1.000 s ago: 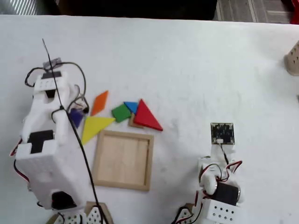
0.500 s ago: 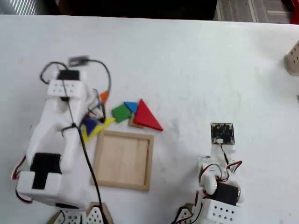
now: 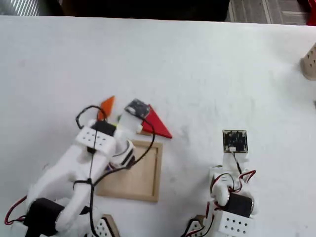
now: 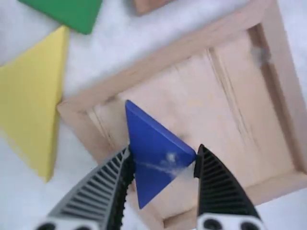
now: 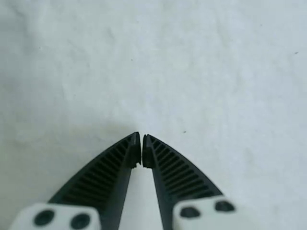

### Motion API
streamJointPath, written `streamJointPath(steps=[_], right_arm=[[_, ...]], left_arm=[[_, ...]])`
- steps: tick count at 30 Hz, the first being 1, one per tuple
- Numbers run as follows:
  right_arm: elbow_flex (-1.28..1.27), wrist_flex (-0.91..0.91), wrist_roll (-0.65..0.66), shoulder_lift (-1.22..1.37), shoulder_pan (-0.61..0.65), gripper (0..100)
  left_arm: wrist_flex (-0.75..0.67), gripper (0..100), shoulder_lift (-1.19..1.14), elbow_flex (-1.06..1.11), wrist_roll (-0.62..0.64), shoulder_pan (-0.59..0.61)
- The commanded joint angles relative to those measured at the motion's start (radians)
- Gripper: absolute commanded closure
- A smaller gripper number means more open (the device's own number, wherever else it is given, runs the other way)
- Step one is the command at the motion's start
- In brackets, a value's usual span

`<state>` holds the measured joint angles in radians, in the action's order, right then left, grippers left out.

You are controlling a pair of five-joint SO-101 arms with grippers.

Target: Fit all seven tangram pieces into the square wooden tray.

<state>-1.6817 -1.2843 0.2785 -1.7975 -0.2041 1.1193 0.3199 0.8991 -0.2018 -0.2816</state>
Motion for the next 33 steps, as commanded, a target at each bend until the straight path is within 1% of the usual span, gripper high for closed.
streamJointPath(steps=[1,4,6,10,12,13,15,21,22,26,30,33], right_arm=[[-0.003,0.016,0.011,-0.004,-0.008,98.1],[-0.003,0.016,0.011,-0.004,-0.008,98.1],[-0.003,0.016,0.011,-0.004,-0.008,98.1],[-0.003,0.016,0.011,-0.004,-0.008,98.1],[-0.003,0.016,0.011,-0.004,-0.008,98.1],[-0.003,0.016,0.011,-0.004,-0.008,98.1],[-0.003,0.016,0.011,-0.004,-0.008,98.1],[-0.003,0.016,0.011,-0.004,-0.005,98.1],[-0.003,0.016,0.011,-0.004,-0.005,98.1],[-0.003,0.016,0.011,-0.004,-0.004,98.1],[-0.003,0.016,0.011,-0.004,-0.004,98.1],[-0.003,0.016,0.011,-0.004,-0.004,98.1]], left_arm=[[-0.072,98,0.045,0.008,-0.106,-0.018],[-0.072,98,0.045,0.008,-0.169,-0.019],[-0.072,95,0.045,0.008,-0.201,-0.019],[-0.071,82,0.047,0.014,-0.238,-0.019],[-0.077,76,0.051,0.034,-0.29,-0.025],[-0.078,74,0.051,0.044,-0.327,-0.038],[-0.078,75,0.051,0.052,-0.367,-0.054],[-0.078,80,0.054,0.049,-0.364,-0.062],[-0.078,81,0.061,0.049,-0.344,-0.061],[-0.071,83,0.166,0.051,-0.172,-0.061],[-0.049,88,0.335,0.058,0.048,-0.054],[-0.054,94,0.427,0.091,0.21,-0.054]])
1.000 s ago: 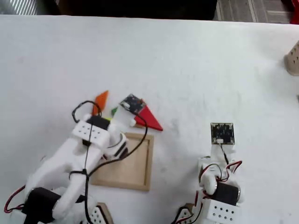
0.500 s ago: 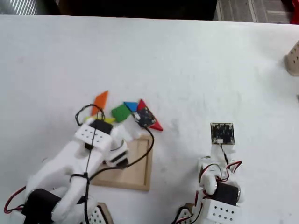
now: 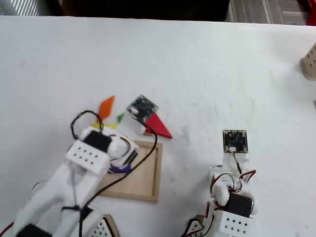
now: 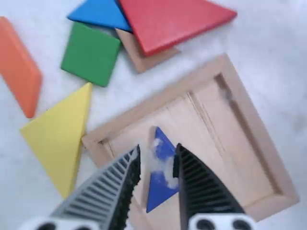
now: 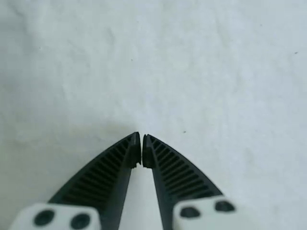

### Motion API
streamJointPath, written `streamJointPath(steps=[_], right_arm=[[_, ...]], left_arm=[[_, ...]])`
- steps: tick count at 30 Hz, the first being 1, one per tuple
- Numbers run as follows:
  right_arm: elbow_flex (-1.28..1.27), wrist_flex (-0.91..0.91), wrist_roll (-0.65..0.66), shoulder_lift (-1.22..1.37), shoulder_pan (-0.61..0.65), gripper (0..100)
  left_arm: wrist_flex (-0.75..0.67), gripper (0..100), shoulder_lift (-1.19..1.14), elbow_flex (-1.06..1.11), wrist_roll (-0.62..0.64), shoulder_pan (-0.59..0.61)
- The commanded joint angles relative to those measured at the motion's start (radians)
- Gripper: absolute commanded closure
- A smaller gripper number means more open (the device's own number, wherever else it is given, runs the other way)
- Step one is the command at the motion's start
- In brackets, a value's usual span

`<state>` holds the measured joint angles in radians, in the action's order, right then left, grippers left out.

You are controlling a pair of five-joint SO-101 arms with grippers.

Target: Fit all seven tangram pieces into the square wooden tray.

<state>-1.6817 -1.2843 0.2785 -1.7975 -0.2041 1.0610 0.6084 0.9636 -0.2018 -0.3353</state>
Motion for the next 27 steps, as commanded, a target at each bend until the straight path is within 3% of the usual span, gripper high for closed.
streamJointPath(steps=[1,6,9,17,27], right_arm=[[-0.003,0.016,0.011,-0.004,-0.004,98.1],[-0.003,0.016,0.011,-0.004,-0.004,98.1],[-0.003,0.016,0.011,-0.004,-0.004,98.1],[-0.003,0.016,0.011,-0.004,-0.007,98.1],[-0.003,0.016,0.011,-0.004,-0.008,98.1]], left_arm=[[-0.025,97,0.157,0.06,0.249,-0.001],[-0.348,98,0.14,0.265,0.371,0.064],[-0.45,98,0.105,0.313,0.448,0.088],[-0.459,98,-0.059,0.262,0.463,0.073],[-0.439,98,-0.168,0.21,0.462,-0.099]])
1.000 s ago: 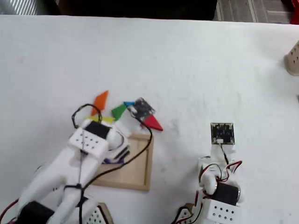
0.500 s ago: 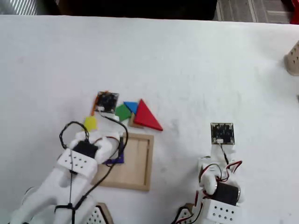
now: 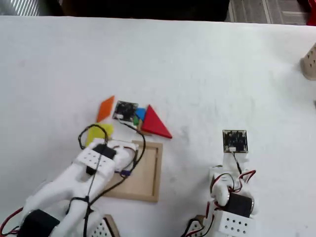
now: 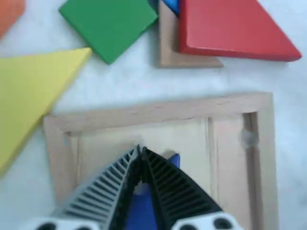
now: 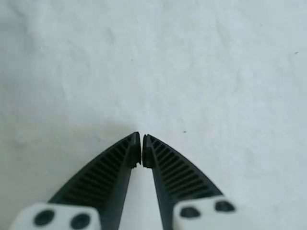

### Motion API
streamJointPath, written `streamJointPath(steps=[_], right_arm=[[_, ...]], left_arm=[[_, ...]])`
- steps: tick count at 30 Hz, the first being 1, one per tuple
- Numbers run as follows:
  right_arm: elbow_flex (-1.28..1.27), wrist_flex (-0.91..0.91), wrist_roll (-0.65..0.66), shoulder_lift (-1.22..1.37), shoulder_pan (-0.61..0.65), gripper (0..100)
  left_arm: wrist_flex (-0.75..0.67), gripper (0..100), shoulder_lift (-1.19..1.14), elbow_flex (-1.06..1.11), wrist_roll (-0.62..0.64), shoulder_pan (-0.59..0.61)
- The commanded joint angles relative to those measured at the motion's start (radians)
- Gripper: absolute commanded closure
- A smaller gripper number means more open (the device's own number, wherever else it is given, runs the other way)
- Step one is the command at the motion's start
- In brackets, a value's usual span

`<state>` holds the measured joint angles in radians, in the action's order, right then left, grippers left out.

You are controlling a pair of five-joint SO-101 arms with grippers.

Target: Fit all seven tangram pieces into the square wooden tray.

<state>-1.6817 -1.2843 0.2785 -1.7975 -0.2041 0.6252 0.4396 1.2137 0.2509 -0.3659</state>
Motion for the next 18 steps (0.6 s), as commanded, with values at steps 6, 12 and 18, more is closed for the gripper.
streamJointPath(steps=[6,12,18], right_arm=[[-0.003,0.016,0.011,-0.004,-0.008,98.1],[-0.003,0.016,0.011,-0.004,-0.008,98.1],[-0.003,0.016,0.011,-0.004,-0.008,98.1]], left_arm=[[0.163,98,0.099,-0.055,-0.201,-0.174],[0.299,98,0.245,-0.048,-0.295,-0.193],[0.308,98,0.348,0.006,-0.288,-0.133]])
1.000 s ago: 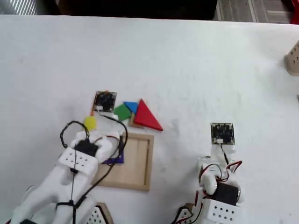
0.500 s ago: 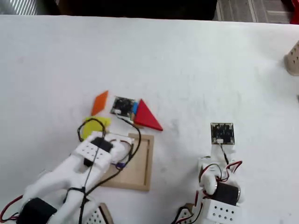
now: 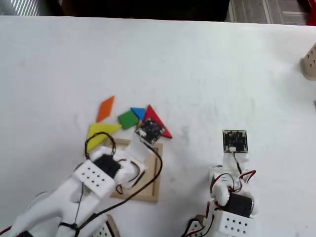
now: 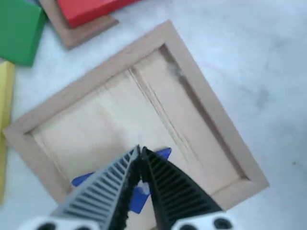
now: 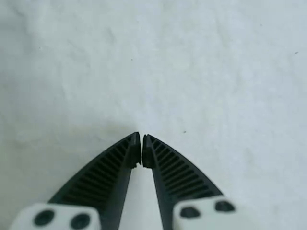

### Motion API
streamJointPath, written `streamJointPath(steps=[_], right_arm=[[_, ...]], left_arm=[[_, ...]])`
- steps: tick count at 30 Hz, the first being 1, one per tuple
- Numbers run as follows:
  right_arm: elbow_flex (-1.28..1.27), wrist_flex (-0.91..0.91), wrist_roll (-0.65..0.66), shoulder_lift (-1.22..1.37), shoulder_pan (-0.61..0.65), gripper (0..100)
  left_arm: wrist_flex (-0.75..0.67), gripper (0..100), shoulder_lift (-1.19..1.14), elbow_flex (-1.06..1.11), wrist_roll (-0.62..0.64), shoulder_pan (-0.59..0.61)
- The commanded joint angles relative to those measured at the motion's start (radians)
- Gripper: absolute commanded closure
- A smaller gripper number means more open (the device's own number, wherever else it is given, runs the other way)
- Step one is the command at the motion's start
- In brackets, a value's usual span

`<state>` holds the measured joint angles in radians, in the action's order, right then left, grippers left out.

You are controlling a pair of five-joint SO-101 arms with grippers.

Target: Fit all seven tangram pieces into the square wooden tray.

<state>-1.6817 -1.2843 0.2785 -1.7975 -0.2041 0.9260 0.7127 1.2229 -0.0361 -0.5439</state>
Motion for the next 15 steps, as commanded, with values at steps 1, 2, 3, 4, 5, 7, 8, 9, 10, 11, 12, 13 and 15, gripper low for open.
streamJointPath(steps=[1,2,3,4,5,7,8,9,10,11,12,13,15], right_arm=[[-0.003,0.016,0.011,-0.004,-0.008,98.1],[-0.003,0.016,0.011,-0.004,-0.008,98.1],[-0.003,0.016,0.011,-0.004,-0.008,98.1],[-0.003,0.016,0.011,-0.004,-0.008,98.1],[-0.003,0.016,0.011,-0.004,-0.008,98.1],[-0.003,0.016,0.011,-0.004,-0.008,98.1],[-0.003,0.016,0.011,-0.004,-0.008,98.1],[-0.003,0.016,0.009,-0.004,-0.008,98.1],[-0.003,0.016,0.009,-0.004,-0.008,98.1],[-0.003,0.016,0.009,-0.004,-0.008,98.1],[-0.003,0.016,0.009,-0.004,-0.008,98.1],[-0.003,0.016,0.009,-0.004,-0.008,98.1],[-0.003,0.016,0.009,-0.004,-0.008,98.1]], left_arm=[[0.002,98,0.084,-0.003,0.002,0.059],[-0.021,98,0.087,-0.003,0.015,0.067],[-0.051,98,0.085,-0.002,0.049,0.073],[-0.084,98,0.076,-0.002,0.097,0.079],[-0.114,98,0.059,-0.005,0.15,0.085],[-0.16,98,-0.001,-0.011,0.224,0.081],[-0.173,98,-0.041,-0.02,0.229,0.079],[-0.184,98,-0.085,-0.028,0.224,0.073],[-0.19,98,-0.136,-0.037,0.221,0.067],[-0.198,98,-0.183,-0.044,0.215,0.062],[-0.203,98,-0.232,-0.054,0.209,0.062],[-0.195,98,-0.272,-0.072,0.203,0.064],[-0.14,98,-0.325,-0.123,0.199,0.071]])
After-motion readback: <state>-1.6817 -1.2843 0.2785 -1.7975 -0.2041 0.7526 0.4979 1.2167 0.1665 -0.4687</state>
